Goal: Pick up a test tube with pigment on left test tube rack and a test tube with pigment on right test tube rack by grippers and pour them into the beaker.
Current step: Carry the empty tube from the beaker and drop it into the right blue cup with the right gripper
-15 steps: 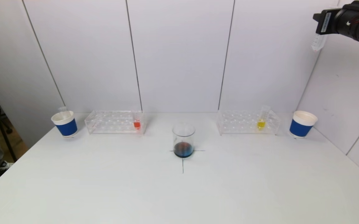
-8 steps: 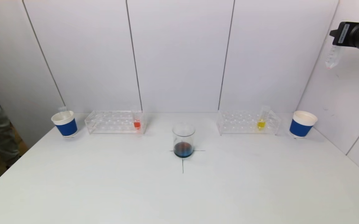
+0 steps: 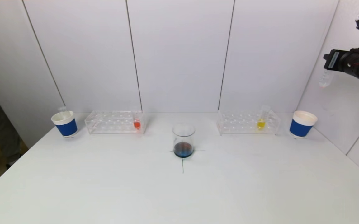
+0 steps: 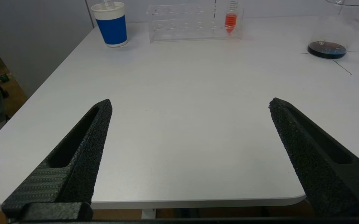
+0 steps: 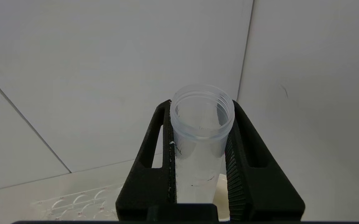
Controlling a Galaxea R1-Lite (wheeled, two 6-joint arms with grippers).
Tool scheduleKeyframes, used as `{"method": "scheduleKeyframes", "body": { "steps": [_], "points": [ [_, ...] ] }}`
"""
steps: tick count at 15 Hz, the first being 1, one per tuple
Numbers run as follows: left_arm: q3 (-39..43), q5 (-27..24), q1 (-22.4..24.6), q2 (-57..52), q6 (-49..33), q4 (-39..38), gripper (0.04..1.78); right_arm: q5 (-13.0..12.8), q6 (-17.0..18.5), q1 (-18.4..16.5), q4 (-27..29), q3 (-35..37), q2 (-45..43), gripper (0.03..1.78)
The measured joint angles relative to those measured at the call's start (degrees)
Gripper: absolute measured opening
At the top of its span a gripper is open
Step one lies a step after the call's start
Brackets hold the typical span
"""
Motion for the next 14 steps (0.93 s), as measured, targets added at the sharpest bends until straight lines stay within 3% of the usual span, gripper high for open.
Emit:
{"method": "scheduleKeyframes", "body": {
  "steps": [9, 14],
  "points": [
    [0.00, 0.00, 0.00, 0.00, -0.05, 0.00, 1.76, -0.35, -0.24, -0.83, -15.90, 10.06, 7.46, 0.51],
    [0.00, 0.02, 0.00, 0.00, -0.02, 0.00, 1.76, -0.33, -0.41, -2.23, -17.23, 11.02, 11.37, 0.51]
  ]
}}
